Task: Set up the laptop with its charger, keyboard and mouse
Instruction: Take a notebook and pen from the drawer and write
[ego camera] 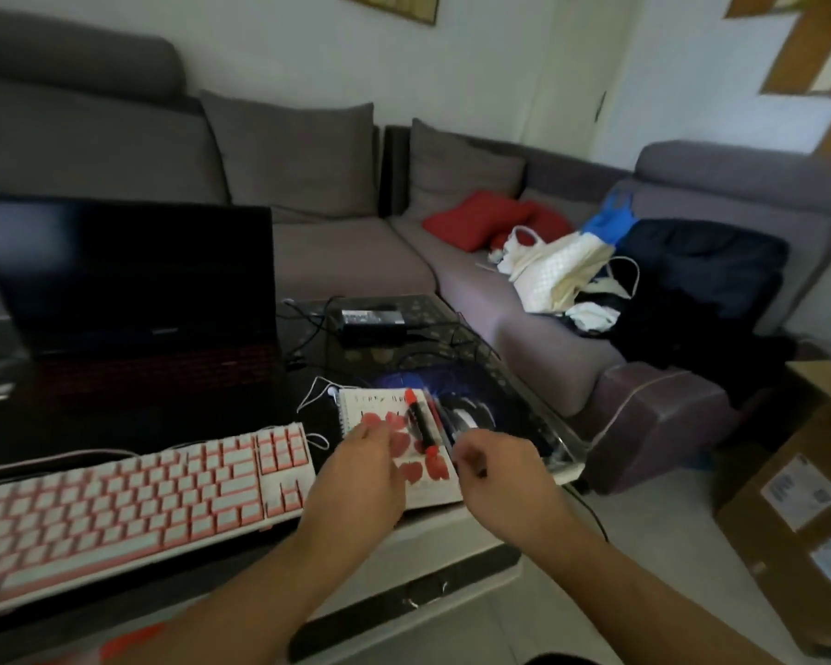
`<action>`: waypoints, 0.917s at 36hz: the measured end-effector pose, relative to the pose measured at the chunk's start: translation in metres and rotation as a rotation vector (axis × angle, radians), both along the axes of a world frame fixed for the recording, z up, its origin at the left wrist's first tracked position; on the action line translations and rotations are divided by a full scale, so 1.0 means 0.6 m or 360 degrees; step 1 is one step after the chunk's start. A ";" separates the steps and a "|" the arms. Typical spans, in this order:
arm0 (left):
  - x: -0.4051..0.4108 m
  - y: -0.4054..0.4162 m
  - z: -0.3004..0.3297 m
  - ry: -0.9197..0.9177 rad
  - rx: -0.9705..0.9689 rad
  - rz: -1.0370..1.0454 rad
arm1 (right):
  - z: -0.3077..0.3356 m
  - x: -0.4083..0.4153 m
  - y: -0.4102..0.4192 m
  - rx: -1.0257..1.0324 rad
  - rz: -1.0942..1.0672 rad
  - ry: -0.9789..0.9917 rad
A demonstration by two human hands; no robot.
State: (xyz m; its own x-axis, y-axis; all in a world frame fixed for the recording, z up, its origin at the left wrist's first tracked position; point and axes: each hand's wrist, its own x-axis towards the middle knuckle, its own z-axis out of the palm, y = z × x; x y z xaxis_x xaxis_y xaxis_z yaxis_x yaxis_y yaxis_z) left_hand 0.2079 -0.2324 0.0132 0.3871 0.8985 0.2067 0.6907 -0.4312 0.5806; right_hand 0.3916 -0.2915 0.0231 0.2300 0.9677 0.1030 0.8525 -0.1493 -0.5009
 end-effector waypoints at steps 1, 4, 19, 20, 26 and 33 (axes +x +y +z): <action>-0.004 0.009 0.003 -0.0001 -0.0071 0.0082 | 0.009 -0.006 0.013 -0.0038 -0.0046 0.0045; -0.006 0.025 -0.002 0.0079 -0.0334 0.0229 | 0.017 -0.025 0.053 -0.0113 -0.0105 0.0178; 0.047 0.076 -0.055 -0.0187 -0.0814 0.0670 | -0.070 -0.039 0.132 -0.0196 -0.0249 -0.0114; 0.050 0.080 -0.054 -0.0312 -0.0865 0.0689 | -0.068 -0.038 0.132 -0.0162 -0.0260 -0.0133; 0.058 0.096 -0.050 -0.1096 -0.1296 0.0656 | -0.059 -0.039 0.136 -0.0048 -0.0311 -0.0181; 0.057 0.096 -0.060 -0.1456 -0.1502 0.0541 | -0.066 -0.049 0.149 -0.0021 -0.0296 0.0113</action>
State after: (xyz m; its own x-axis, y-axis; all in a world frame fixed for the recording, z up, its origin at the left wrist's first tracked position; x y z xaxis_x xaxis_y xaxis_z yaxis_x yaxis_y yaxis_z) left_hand 0.2420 -0.1746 -0.0230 0.1769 0.8625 -0.4741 -0.1066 0.4957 0.8619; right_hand 0.3621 -0.2019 -0.0168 0.4110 0.9091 0.0676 0.7722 -0.3077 -0.5559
